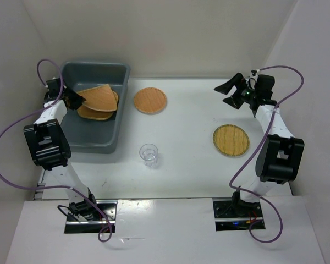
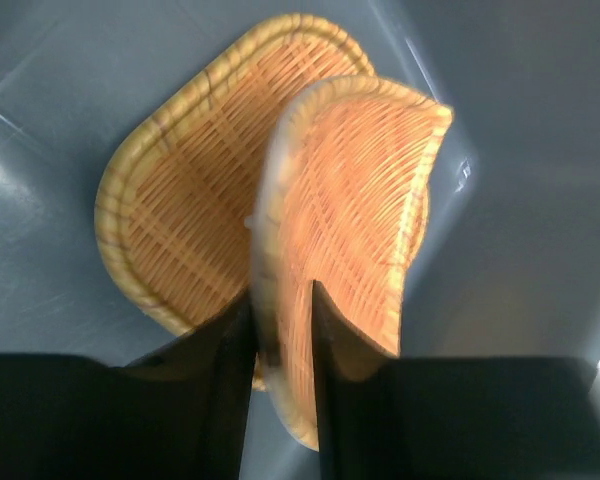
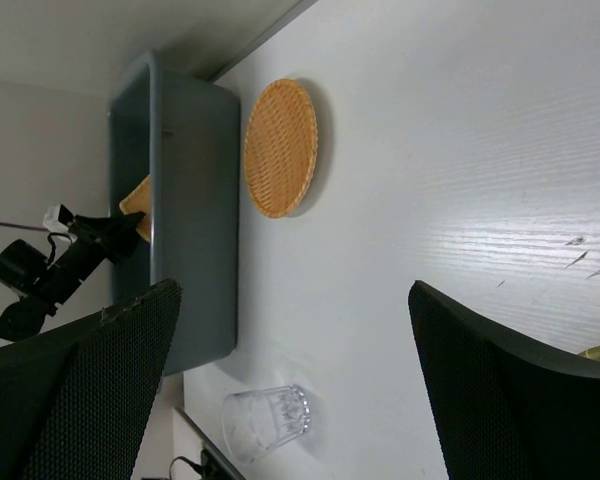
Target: Place the mixed dishes into the plastic bin
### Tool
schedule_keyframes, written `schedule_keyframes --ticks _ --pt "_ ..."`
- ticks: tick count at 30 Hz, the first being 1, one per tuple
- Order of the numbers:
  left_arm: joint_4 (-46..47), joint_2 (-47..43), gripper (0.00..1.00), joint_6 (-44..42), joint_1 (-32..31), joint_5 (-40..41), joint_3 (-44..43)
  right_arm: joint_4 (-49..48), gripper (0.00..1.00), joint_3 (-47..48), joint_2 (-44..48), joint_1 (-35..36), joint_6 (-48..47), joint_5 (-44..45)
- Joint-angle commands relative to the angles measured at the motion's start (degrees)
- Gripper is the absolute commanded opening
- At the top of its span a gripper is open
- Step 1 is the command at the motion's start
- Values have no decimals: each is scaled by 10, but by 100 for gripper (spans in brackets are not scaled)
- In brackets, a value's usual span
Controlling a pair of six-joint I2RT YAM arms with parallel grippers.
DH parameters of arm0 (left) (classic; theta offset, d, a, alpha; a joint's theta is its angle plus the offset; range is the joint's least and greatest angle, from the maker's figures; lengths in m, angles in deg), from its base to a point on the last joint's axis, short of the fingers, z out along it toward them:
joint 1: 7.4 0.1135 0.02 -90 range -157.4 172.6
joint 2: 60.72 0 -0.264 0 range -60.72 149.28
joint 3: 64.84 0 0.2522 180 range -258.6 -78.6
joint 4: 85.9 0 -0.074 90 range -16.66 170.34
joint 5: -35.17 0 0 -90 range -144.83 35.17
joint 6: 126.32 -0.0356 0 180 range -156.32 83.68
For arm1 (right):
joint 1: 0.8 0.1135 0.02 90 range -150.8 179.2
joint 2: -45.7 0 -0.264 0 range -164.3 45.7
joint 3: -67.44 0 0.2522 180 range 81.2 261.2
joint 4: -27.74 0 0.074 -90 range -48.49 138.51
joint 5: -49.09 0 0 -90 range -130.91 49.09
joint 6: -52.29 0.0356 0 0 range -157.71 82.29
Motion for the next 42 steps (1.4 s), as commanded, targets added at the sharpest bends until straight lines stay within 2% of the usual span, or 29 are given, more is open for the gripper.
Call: schedule_keyframes --ticks 1,4,5,8,9,10,13,17,21,22,24,29,31,38,42 --pt "47 -3 37 21 2 2 8 -26 100 -5 -9 2 -7 -11" --pt "47 -9 40 21 2 20 8 -32 100 -5 -14 2 -1 -16" --pt "47 -9 47 21 2 20 8 -32 100 -5 -14 2 -1 -16" --pt "42 -14 57 21 2 25 8 -32 100 -5 -19 2 -1 -16" --pt "36 -14 66 21 2 31 8 -32 100 -5 -25 2 -1 -22" --pt "36 -14 69 21 2 31 8 -32 100 -5 -25 2 -1 -22" --pt "25 -20 71 9 2 36 8 -32 100 0 -38 2 -7 -35" --pt "-18 -21 80 -2 2 79 -3 -11 100 20 -57 2 -28 -40" --pt "-44 -21 88 -15 2 100 -14 47 100 69 -81 47 -80 0" --pt "-44 -21 95 -22 2 107 -14 59 100 82 -88 71 -90 10" --pt "-56 -34 99 -28 2 115 -14 89 100 119 -112 96 -112 25" --pt "-63 -95 99 -47 2 140 -1 94 100 159 -155 149 -118 32" --pt "-68 -121 99 -47 2 140 14 88 96 184 -187 161 -118 27" --pt "-56 -283 99 -35 2 58 72 81 87 249 -297 223 -102 15" --pt "-42 -305 99 -29 -17 -65 95 75 83 285 -350 241 -81 15"
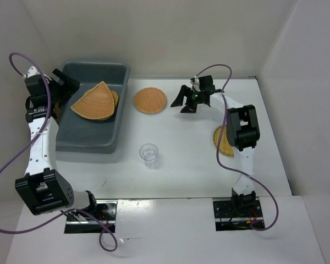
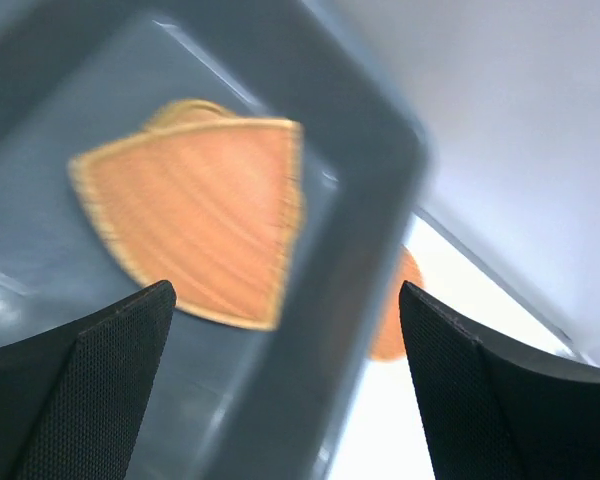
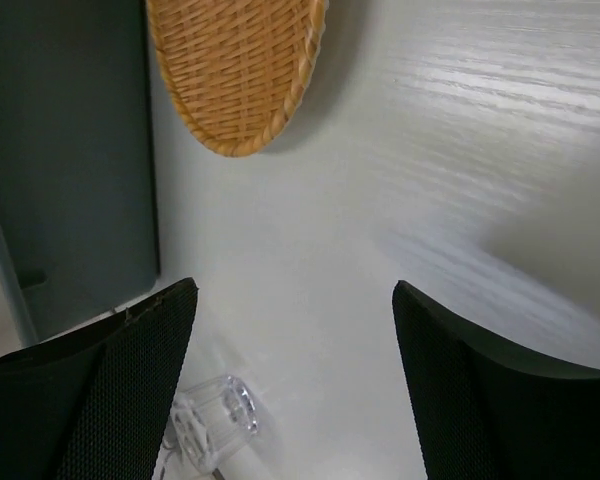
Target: Place the mixed dishes into the plastic bin
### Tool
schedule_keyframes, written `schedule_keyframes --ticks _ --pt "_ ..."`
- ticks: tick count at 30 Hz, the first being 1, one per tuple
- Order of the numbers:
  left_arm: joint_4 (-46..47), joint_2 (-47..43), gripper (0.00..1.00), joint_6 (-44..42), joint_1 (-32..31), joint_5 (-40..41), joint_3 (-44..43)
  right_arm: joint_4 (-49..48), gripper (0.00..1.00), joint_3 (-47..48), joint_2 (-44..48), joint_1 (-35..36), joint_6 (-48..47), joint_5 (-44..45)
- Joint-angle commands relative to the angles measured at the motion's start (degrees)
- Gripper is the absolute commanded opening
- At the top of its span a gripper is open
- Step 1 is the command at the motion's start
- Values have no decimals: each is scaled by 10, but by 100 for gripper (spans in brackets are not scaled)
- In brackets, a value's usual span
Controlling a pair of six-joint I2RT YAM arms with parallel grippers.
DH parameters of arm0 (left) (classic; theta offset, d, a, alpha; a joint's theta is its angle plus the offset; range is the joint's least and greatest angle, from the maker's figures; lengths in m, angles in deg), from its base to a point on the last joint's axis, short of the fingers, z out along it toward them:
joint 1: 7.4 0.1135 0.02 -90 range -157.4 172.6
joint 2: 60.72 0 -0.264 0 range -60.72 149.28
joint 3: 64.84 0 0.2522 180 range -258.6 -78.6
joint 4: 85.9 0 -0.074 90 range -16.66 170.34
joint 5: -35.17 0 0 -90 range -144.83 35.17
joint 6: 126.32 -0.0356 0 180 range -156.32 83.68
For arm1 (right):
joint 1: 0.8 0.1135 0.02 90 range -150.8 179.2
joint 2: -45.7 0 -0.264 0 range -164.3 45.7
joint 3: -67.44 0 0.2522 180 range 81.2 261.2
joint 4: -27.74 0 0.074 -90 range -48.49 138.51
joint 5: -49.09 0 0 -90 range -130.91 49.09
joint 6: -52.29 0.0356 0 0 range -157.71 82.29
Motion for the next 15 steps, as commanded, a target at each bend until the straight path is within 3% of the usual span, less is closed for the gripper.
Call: schedule_keyframes --ticks 1,3,6,15 --pt "24 -10 99 10 -24 -121 37 -8 83 69 -33 21 11 -3" --pt "29 -10 99 15 -71 -129 37 -8 82 92 -65 27 22 -9" --pt "24 -29 99 -19 -136 -76 52 -8 81 138 -104 27 31 -16" --pt "10 -59 99 -69 -199 -27 67 20 75 292 -213 44 73 -27"
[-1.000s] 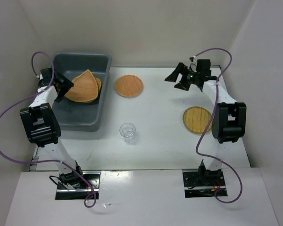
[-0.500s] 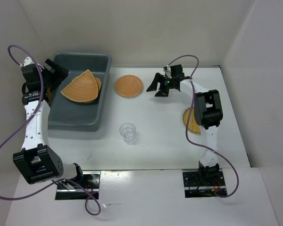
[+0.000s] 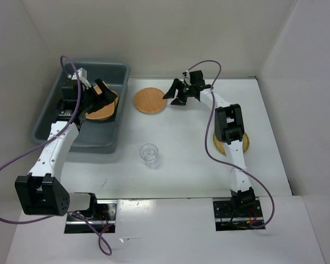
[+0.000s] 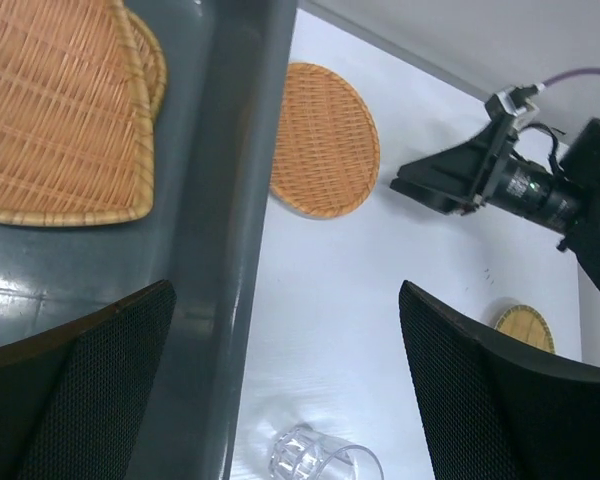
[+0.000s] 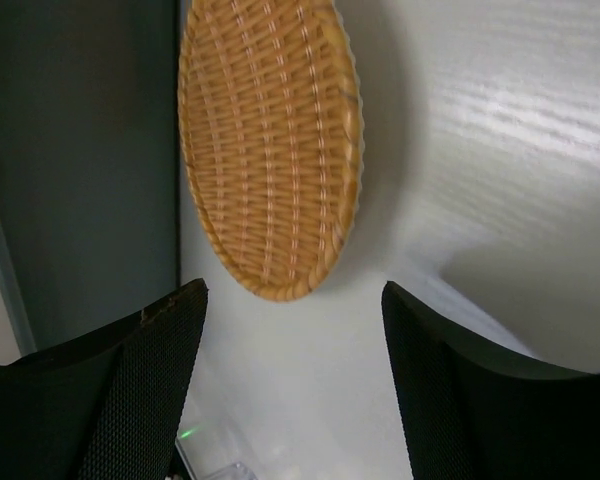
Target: Place the mixed dishes into the plastic bin
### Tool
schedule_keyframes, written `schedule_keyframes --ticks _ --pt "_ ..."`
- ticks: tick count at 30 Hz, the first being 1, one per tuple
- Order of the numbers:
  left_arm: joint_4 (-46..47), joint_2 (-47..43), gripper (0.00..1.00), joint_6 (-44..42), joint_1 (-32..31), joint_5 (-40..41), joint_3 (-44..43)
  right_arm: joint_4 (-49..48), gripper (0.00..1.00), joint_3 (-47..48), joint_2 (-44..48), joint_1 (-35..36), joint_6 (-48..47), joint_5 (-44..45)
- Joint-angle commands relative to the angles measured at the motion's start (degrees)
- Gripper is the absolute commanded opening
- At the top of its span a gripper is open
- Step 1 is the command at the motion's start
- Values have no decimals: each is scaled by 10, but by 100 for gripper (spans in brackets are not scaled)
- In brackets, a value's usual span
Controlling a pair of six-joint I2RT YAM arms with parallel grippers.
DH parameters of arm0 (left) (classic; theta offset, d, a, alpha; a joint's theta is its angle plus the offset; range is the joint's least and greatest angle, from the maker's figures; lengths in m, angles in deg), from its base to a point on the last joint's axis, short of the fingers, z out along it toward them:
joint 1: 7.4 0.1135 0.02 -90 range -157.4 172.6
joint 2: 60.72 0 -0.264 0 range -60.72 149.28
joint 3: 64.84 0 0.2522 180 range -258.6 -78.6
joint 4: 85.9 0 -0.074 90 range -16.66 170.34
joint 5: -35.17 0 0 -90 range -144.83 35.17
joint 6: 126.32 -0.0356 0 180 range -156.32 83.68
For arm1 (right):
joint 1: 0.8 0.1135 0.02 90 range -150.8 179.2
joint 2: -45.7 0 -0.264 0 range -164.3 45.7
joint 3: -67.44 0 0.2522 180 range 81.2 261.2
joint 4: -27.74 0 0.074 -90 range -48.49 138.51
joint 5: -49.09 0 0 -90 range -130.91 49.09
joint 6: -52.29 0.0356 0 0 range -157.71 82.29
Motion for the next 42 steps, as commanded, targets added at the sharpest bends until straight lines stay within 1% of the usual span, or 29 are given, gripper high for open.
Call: schedule_keyframes --ticks 1,3,4,6,7,8,9,10,11,12,13,14,15,16,17,18,19,21,22,24,25,27,29,31,32,34,38,40,42 --pt "9 -28 99 -38 -24 17 -3 26 75 79 -43 14 16 -5" --pt "9 -28 99 -52 -40 22 -12 38 74 104 -60 14 16 -5" --pt "9 -28 99 -72 -53 30 -19 54 74 125 -72 14 16 2" --pt "4 -8 99 -108 -107 64 -36 73 74 141 -72 14 8 16" --pt "-1 10 99 -144 -132 85 -55 80 74 141 -72 14 8 23" --pt "-1 22 99 -165 -181 105 -65 81 74 141 -59 14 1 30" --pt "-1 33 99 -186 -205 122 -76 81 74 132 -48 14 1 37" --pt "-1 61 99 -205 -230 164 -85 81 77 114 -36 8 1 38" --pt "-1 78 99 -246 -253 182 -109 81 77 103 -8 -1 1 51" --pt "-1 96 99 -266 -294 205 -120 81 77 88 9 -7 8 59" --pt "5 131 99 -286 -314 253 -131 81 80 47 30 -14 8 65" --pt "10 148 99 -321 -330 275 -139 54 81 18 53 -35 18 65" --pt "15 166 99 -337 -351 291 -150 33 82 -16 110 -47 26 73" --pt "22 200 99 -351 -357 305 -155 9 84 -94 142 -61 50 73" --pt "22 217 99 -369 -362 327 -161 -18 87 -134 174 -92 64 67" --pt "22 233 99 -376 -362 334 -167 -65 87 -170 235 -109 75 55" --pt "27 259 99 -384 -368 344 -173 -79 89 -226 263 -124 81 55" --pt "44 280 99 -398 -374 357 -173 -86 90 -260 311 -162 73 45" --pt "56 301 99 -398 -374 357 -173 -80 92 -284 353 -170 66 45" --pt "65 325 99 -416 -380 387 -179 -73 92 -311 393 -188 53 38" --pt "65 351 99 -422 -385 397 -191 -73 93 -338 432 -189 53 38" --pt "70 377 99 -437 -390 431 -206 -80 93 -362 466 -196 47 38" --pt "82 407 99 -461 -396 439 -219 -80 94 -388 508 -210 42 32" --pt "93 435 99 -475 -403 447 -224 -73 94 -396 526 -215 35 27" --pt "93 445 99 -483 -403 447 -244 -65 94 -396 539 -215 28 27" --pt "93 478 99 -490 -403 457 -263 -52 94 -401 546 -221 16 27" --pt "114 525 99 -546 -409 498 -284 -52 94 -421 560 -226 16 16" --pt "126 547 99 -562 -414 506 -289 -73 94 -444 573 -226 29 -2" --pt "133 563 99 -583 -414 534 -297 -85 94 -459 582 -226 36 -9"
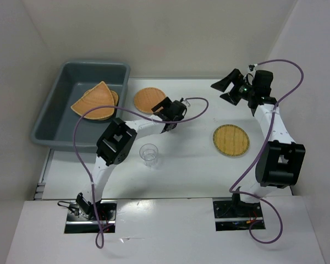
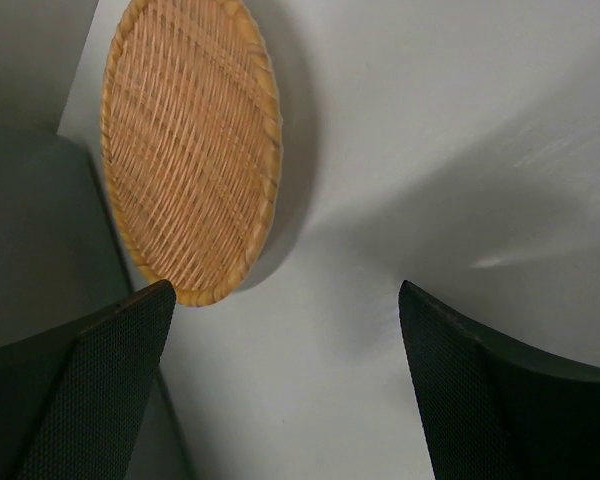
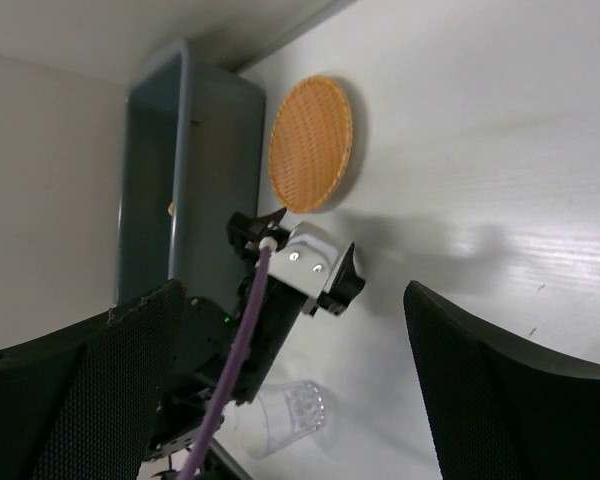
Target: Place the mixed dishes into the plastic bin
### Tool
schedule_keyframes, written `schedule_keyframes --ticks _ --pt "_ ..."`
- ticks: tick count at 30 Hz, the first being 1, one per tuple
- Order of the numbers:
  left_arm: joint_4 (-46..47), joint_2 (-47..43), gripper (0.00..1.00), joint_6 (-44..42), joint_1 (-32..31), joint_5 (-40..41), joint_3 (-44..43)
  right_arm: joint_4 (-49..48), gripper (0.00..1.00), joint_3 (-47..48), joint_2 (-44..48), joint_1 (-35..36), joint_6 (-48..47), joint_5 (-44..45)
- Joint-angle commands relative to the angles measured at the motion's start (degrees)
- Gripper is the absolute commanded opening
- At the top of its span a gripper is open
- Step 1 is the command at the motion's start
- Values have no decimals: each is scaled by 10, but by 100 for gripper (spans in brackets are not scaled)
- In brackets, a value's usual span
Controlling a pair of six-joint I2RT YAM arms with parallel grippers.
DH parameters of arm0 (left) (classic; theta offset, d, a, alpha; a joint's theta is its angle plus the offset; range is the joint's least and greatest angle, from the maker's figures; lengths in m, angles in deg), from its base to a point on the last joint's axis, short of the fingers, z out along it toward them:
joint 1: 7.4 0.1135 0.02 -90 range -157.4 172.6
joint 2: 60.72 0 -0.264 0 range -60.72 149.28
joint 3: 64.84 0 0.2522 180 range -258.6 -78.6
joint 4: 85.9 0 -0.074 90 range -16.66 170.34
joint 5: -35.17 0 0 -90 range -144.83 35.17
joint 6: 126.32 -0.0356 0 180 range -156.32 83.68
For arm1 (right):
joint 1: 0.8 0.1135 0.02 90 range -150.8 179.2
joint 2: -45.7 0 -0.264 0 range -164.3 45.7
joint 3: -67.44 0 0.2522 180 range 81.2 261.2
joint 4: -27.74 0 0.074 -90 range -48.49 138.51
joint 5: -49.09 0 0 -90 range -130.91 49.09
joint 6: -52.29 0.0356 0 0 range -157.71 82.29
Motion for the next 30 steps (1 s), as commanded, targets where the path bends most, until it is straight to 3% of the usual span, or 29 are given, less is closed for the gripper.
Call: schedule_keyframes --ticks 1,7,25,27,30 --pt "33 35 99 -61 -3 57 -28 -24 94 -24 47 -2 2 -24" --pt "58 79 99 -103 -3 81 -49 -29 94 -50 74 -2 2 -18" --pt "29 127 81 -98 66 63 -114 -30 95 -79 104 -2 -5 -8" --pt "29 133 77 -97 67 56 -122 -30 95 -79 99 -2 -5 -8" --pt "15 138 60 -91 67 42 -128 -30 95 -79 99 -2 -5 -8"
